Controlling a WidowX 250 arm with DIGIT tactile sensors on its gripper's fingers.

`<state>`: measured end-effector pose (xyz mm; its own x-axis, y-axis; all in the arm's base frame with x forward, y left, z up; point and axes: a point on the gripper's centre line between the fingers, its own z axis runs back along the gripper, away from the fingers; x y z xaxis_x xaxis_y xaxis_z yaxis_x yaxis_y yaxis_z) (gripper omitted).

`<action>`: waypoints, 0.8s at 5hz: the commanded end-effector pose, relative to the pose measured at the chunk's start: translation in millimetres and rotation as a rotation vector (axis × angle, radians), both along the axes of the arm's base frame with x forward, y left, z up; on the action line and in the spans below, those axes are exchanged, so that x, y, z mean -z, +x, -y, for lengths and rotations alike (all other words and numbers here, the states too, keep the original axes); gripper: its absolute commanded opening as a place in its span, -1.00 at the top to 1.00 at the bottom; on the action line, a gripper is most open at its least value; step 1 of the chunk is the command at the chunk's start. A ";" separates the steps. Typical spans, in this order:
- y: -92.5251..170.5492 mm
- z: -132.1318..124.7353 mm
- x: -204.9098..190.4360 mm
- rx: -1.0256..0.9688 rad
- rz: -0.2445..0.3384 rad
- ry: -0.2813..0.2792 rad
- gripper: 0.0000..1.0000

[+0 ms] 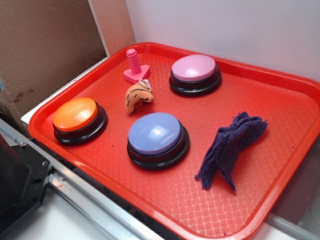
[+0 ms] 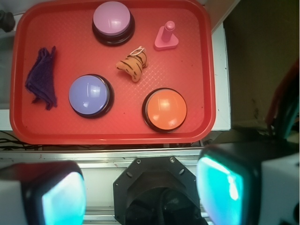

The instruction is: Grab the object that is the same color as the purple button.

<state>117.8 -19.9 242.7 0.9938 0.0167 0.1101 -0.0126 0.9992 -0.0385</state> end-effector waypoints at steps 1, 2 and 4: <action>0.0 0.0 0.0 0.000 0.000 0.000 -1.00; 45.4 0.3 -4.1 0.067 -0.004 -0.018 -1.00; 114.4 70.2 2.2 0.299 0.008 -0.033 -1.00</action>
<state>232.6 -86.0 223.4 0.9597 -0.2755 0.0561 0.2789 0.9580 -0.0662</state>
